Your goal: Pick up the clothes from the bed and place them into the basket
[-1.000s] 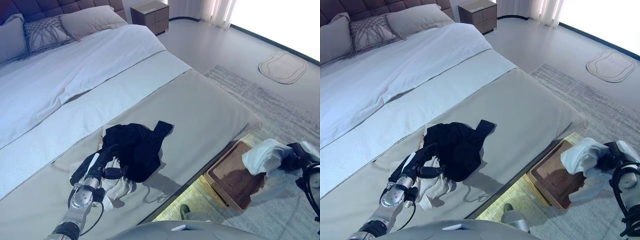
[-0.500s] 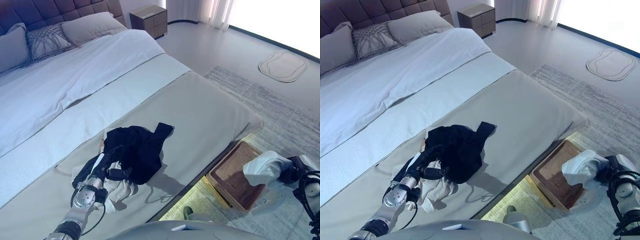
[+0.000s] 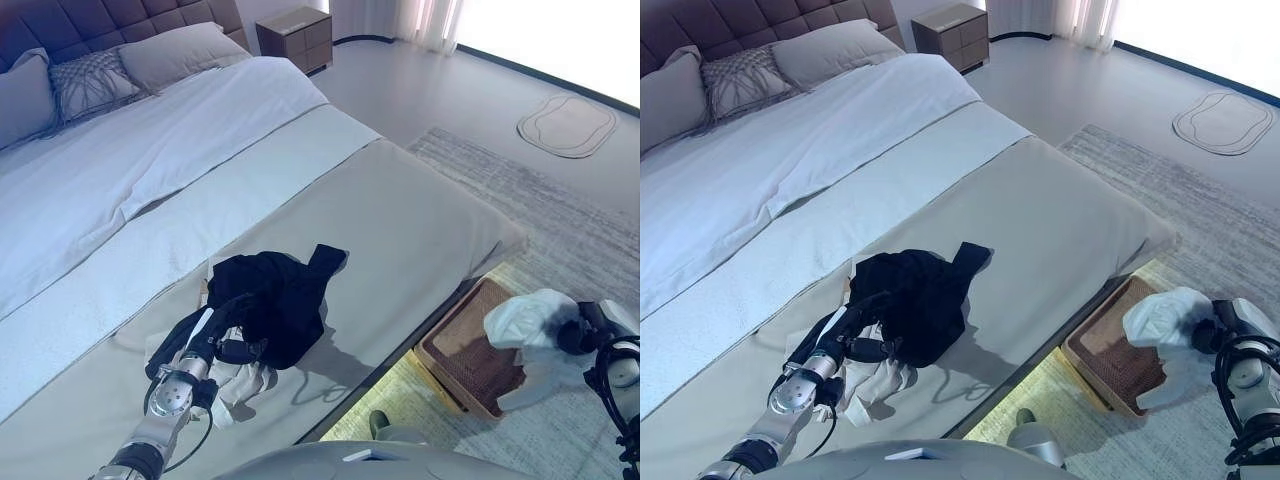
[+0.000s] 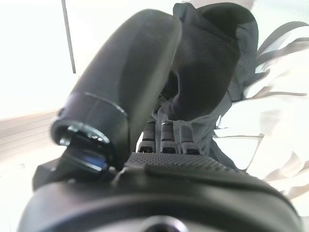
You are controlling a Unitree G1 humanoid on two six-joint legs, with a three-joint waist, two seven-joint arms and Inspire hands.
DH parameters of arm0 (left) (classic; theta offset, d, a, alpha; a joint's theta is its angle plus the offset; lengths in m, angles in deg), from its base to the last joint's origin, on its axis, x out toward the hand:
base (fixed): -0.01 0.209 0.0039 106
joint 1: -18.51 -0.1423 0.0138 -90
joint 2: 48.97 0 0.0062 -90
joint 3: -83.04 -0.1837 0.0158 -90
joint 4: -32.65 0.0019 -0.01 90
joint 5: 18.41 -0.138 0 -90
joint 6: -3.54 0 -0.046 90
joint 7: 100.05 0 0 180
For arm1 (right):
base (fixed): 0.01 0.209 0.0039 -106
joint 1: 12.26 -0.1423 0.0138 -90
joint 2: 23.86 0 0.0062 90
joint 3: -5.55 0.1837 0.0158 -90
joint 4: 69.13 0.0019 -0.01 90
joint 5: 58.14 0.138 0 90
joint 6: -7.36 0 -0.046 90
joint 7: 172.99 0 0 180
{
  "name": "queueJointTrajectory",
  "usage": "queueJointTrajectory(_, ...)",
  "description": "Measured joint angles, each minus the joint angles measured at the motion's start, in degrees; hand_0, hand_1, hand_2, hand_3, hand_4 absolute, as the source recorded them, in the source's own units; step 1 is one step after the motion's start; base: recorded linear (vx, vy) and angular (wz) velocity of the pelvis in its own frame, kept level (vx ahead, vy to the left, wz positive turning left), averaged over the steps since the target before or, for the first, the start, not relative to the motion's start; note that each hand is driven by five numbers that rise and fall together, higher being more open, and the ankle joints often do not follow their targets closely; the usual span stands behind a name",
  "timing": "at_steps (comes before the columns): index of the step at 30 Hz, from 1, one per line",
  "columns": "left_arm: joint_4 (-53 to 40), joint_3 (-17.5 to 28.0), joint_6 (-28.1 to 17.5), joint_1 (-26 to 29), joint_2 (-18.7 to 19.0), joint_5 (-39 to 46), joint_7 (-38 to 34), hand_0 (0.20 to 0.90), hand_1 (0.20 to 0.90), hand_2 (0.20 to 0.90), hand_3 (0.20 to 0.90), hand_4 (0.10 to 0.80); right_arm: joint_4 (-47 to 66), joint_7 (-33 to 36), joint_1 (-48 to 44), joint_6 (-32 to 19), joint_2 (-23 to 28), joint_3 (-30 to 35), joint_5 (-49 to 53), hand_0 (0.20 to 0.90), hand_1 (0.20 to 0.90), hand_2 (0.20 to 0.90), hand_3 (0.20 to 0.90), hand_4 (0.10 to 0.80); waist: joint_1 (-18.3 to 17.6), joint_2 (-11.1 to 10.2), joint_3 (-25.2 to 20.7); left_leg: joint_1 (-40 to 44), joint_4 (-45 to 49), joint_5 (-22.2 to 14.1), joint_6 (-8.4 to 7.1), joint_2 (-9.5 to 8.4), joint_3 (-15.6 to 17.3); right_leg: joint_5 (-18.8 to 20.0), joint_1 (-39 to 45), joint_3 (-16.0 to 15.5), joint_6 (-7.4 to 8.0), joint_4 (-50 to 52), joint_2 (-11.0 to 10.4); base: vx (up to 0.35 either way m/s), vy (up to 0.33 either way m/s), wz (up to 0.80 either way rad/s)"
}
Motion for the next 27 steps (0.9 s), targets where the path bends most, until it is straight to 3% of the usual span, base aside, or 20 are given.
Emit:
queueJointTrajectory(16,-0.6,0.1,0.0,0.0,0.0,0.0,0.2,0.900,0.900,0.900,0.900,0.800,5.4,0.1,-0.5,2.8,0.0,0.0,0.0,0.900,0.900,0.900,0.900,0.800,0.6,-0.3,0.8,-0.1,0.0,0.0,-0.04,-0.02,-1.3,0.1,1.1,-1.4,-0.08,-0.9,0.0,0.004,0.004,0.04)
queueJointTrajectory(27,-1.4,0.7,0.4,-0.1,-0.1,0.2,0.0,0.900,0.900,0.900,0.900,0.800,13.0,0.3,-1.9,7.3,0.0,-0.3,-0.1,0.900,0.900,0.900,0.900,0.800,2.7,-2.2,2.8,0.0,0.0,0.4,-0.60,-0.03,-4.5,0.1,3.2,-4.5,-0.09,-1.4,-0.1,-0.010,0.013,0.14)
